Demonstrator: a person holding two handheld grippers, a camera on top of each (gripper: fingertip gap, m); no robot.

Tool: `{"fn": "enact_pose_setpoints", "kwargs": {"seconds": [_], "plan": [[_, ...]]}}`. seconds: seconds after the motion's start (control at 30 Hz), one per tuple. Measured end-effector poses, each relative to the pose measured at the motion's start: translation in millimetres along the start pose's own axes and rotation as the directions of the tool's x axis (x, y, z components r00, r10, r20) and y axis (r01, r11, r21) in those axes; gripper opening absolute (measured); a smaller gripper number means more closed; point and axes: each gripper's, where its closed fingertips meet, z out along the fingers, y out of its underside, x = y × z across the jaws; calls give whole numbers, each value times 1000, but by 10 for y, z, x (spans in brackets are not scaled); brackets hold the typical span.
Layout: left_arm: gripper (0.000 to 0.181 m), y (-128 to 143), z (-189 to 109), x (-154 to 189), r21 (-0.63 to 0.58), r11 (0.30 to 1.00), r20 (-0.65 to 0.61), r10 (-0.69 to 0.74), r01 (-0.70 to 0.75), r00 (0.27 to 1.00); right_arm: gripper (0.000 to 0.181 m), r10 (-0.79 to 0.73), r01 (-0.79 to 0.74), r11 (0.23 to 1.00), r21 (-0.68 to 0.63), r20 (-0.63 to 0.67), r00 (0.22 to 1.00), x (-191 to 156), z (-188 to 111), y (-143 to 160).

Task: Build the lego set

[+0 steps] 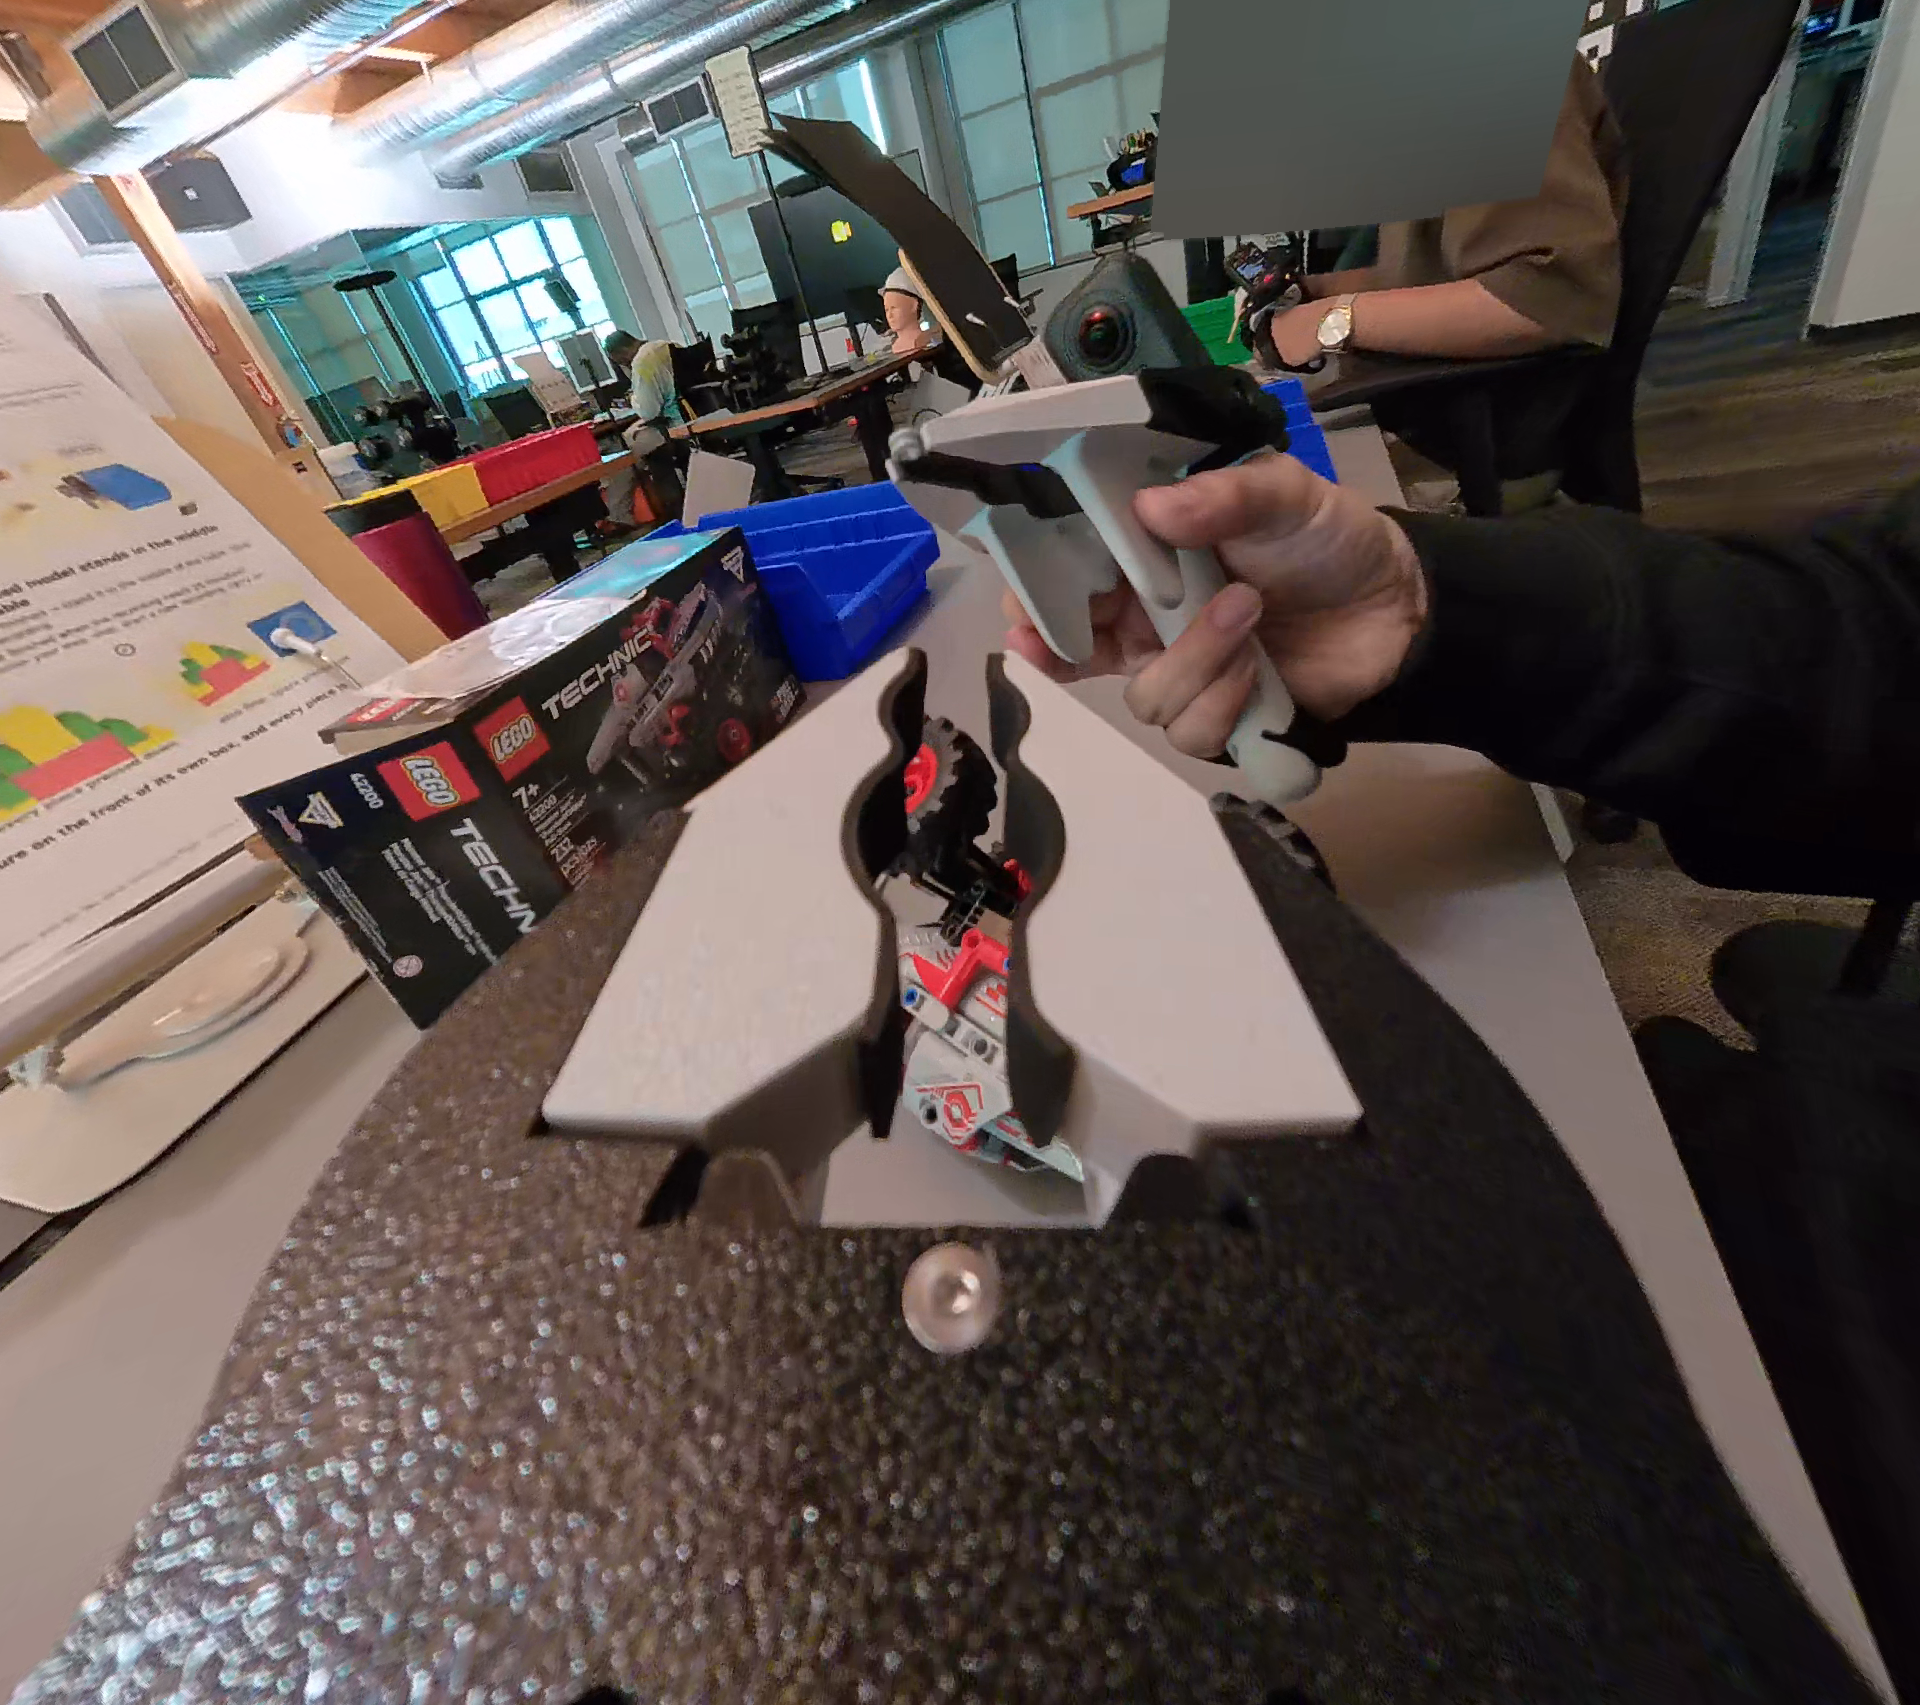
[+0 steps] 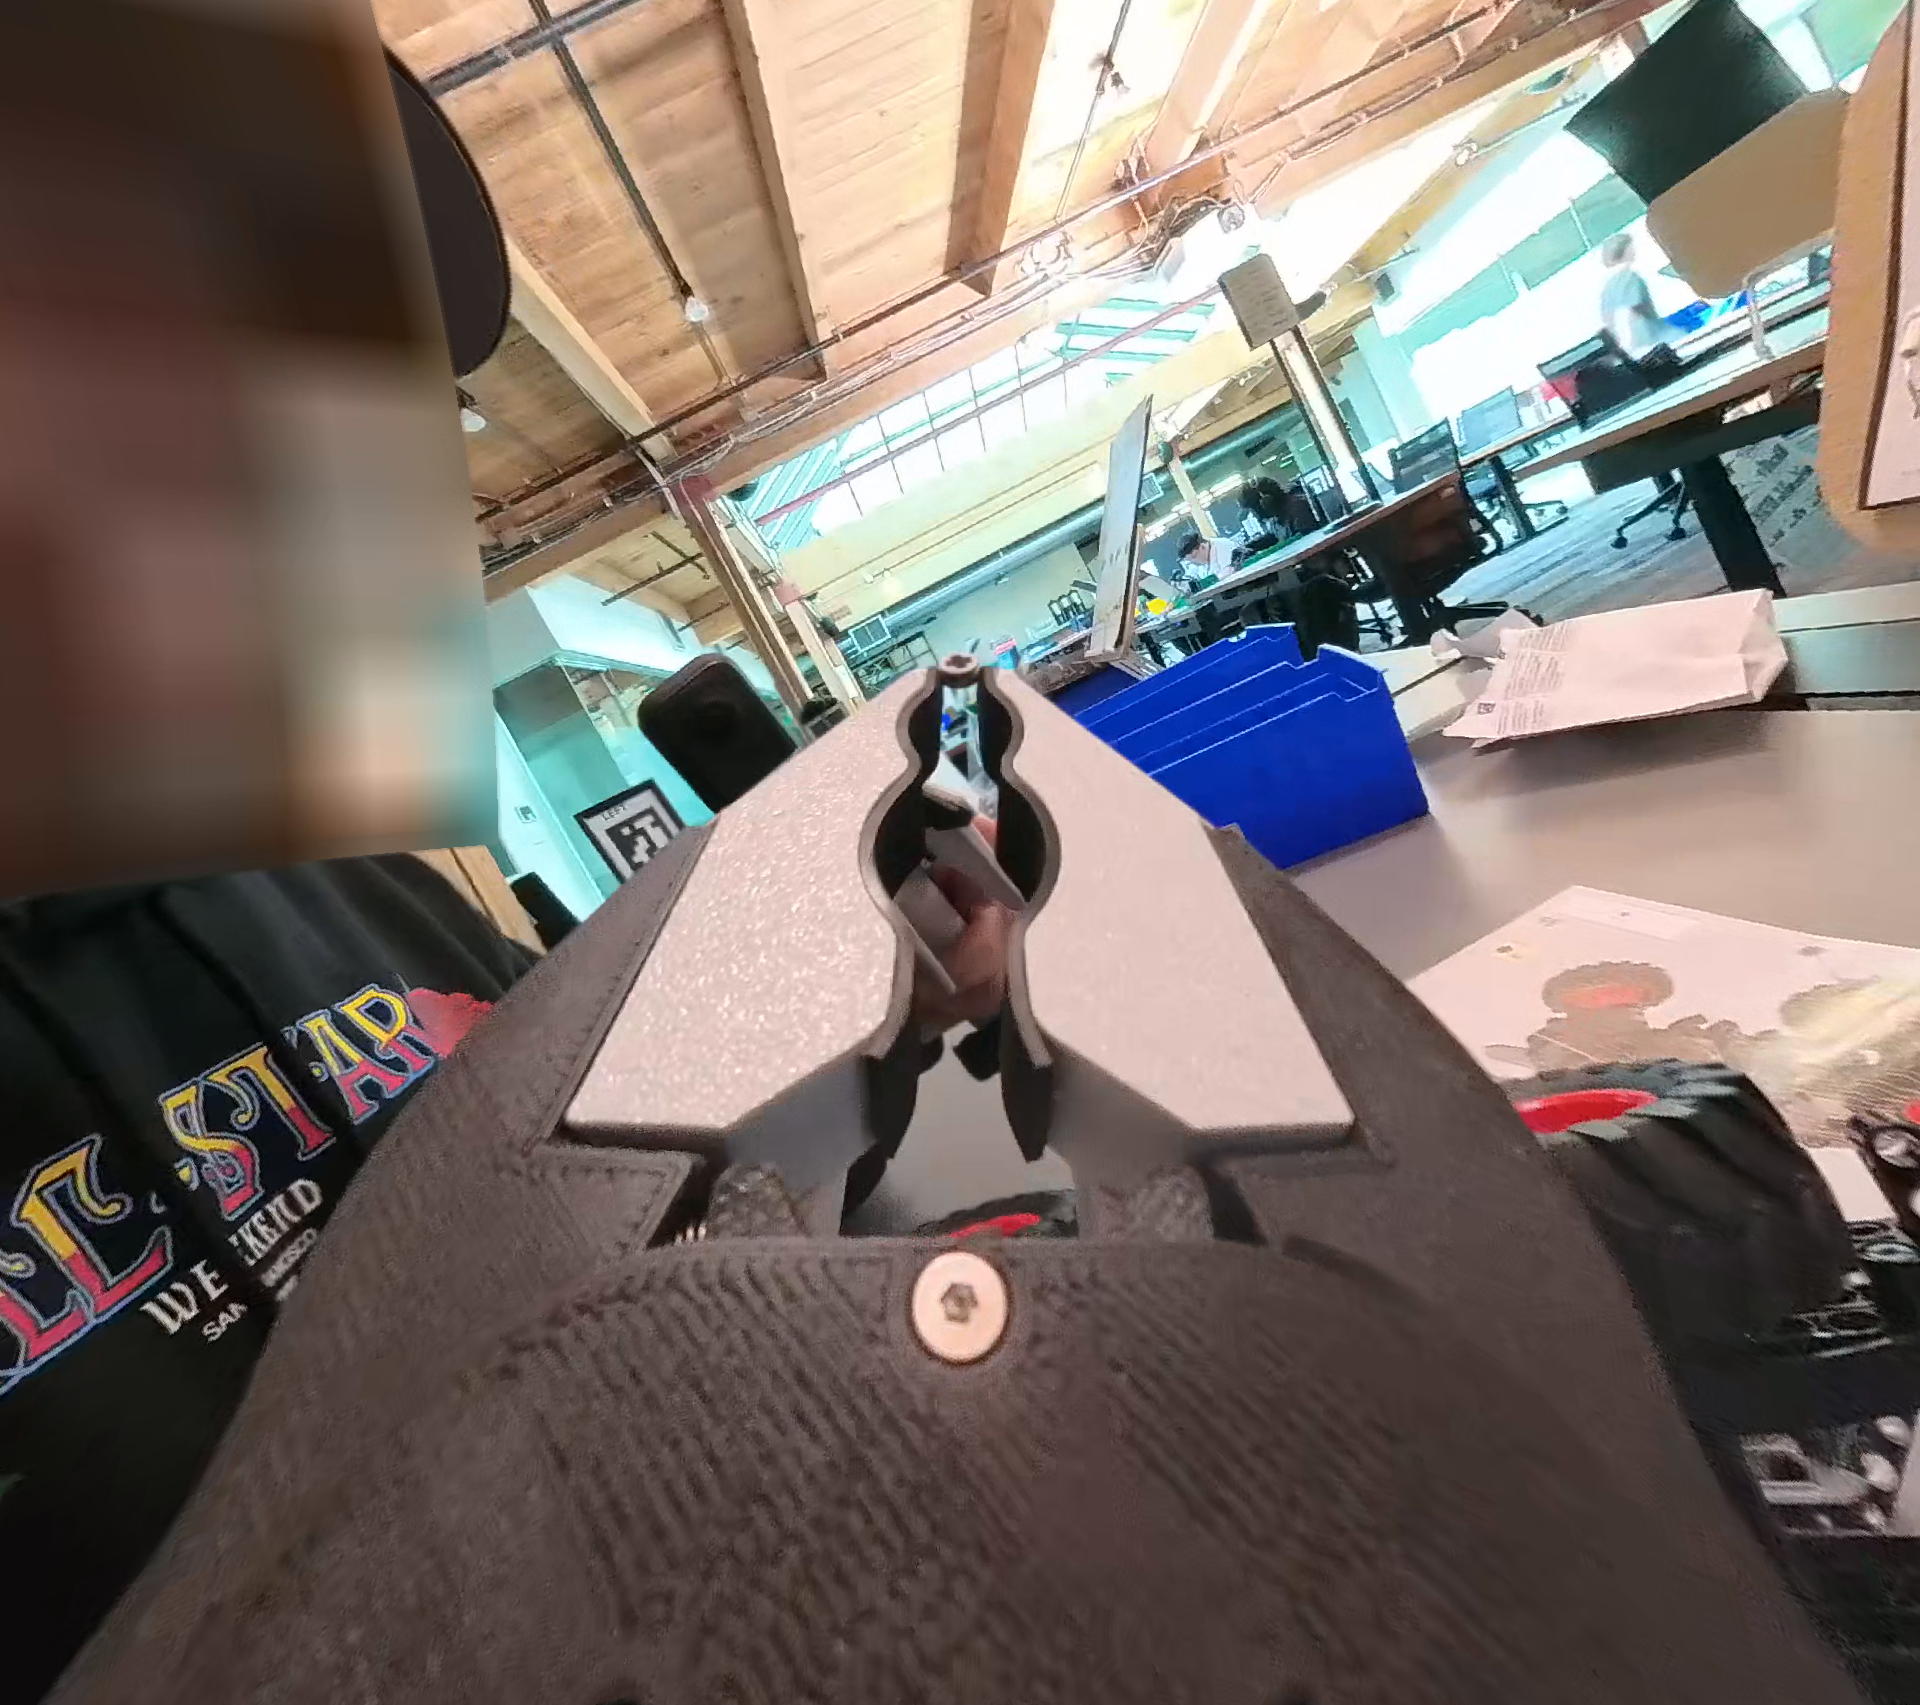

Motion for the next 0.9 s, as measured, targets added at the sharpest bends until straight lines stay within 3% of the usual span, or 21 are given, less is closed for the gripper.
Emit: {"fn": "enact_pose_setpoints", "kwargs": {"seconds": [0.53,0.63,0.7,0.77,0.83,0.9], "plan": [[8,50,-6,-28,-42,999,9,15,-14,1000,5,57,-57,998,-12,14,998,76,13,48],[8,90,10,-23,-51,999,1,8,-8,1000,4,-18,16,999,-49,-43,999,152,12,89],[8,95,5,-41,-54,999,7,10,-10,1000,4,-195,178,974,-143,-116,974,218,29,175],[8,83,-13,-82,-57,998,25,-1,3,1000,4,-536,467,829,-308,-200,820,325,28,243],[8,88,-28,-124,-67,997,46,-35,38,998,5,-825,672,544,-502,-173,538,386,19,291],[8,127,-27,-159,-92,992,72,-84,90,994,5,-960,744,262,-615,-90,265,383,32,312]]}}
